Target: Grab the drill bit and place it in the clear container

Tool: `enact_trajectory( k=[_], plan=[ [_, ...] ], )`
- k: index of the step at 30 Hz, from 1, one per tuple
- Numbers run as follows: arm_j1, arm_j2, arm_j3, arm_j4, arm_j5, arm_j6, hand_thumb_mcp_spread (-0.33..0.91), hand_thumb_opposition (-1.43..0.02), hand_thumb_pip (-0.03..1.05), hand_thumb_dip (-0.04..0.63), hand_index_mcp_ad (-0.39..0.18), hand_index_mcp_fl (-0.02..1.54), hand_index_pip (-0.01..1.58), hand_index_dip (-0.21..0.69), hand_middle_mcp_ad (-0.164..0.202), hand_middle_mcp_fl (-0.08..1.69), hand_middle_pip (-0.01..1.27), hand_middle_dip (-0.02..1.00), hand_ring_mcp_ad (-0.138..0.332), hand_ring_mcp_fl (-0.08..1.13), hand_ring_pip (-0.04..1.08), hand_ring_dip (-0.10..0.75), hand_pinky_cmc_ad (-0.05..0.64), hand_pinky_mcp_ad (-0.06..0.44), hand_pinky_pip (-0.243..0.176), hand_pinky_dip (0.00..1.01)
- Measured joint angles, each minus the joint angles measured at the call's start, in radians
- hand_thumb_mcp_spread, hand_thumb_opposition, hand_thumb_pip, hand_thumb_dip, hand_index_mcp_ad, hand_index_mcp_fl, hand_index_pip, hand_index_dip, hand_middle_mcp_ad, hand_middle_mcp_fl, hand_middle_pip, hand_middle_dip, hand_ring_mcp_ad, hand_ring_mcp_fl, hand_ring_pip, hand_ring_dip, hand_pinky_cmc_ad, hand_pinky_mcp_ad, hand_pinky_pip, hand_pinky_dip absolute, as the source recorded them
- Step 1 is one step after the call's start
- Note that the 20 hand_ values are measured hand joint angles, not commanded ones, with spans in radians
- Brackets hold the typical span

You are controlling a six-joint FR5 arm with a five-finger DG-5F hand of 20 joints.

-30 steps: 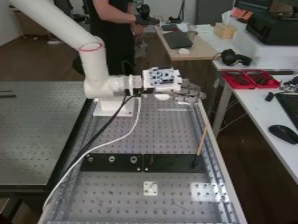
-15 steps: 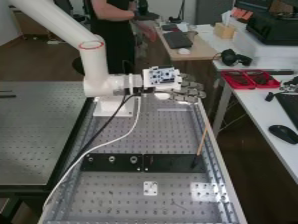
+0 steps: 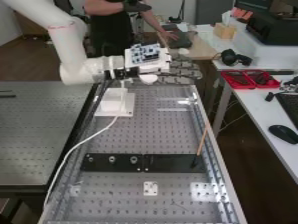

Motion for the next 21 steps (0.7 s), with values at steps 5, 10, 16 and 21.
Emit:
enact_trajectory(
  k=[5, 10, 16, 21],
  plan=[
    [-0.012, 0.068, -0.05, -0.03, 0.038, -0.032, 0.34, -0.74, 0.64, 0.204, -0.105, 0.25, 0.4, 0.093, 0.075, 0.15, 0.12, 0.18, 0.183, 0.01, 0.09, 0.07, 0.288, 0.12, -0.08, 0.29],
    [-0.026, 0.109, -0.066, -0.087, 0.047, -0.059, 0.34, -0.74, 0.64, 0.204, -0.105, 0.26, 0.37, 0.096, 0.075, 0.15, 0.12, 0.18, 0.183, 0.01, 0.09, 0.07, 0.286, 0.117, -0.08, 0.3],
    [-0.042, 0.145, -0.067, -0.127, 0.036, -0.105, 0.34, -0.74, 0.63, 0.204, -0.105, 0.29, 0.34, 0.112, 0.075, 0.15, 0.12, 0.18, 0.18, 0.01, 0.09, 0.07, 0.286, 0.117, -0.08, 0.3],
    [-0.054, 0.163, -0.054, -0.167, 0.022, -0.134, 0.34, -0.74, 0.63, 0.204, -0.105, 0.29, 0.33, 0.113, 0.075, 0.15, 0.12, 0.18, 0.183, 0.01, 0.09, 0.07, 0.286, 0.117, -0.08, 0.31]
  ],
)
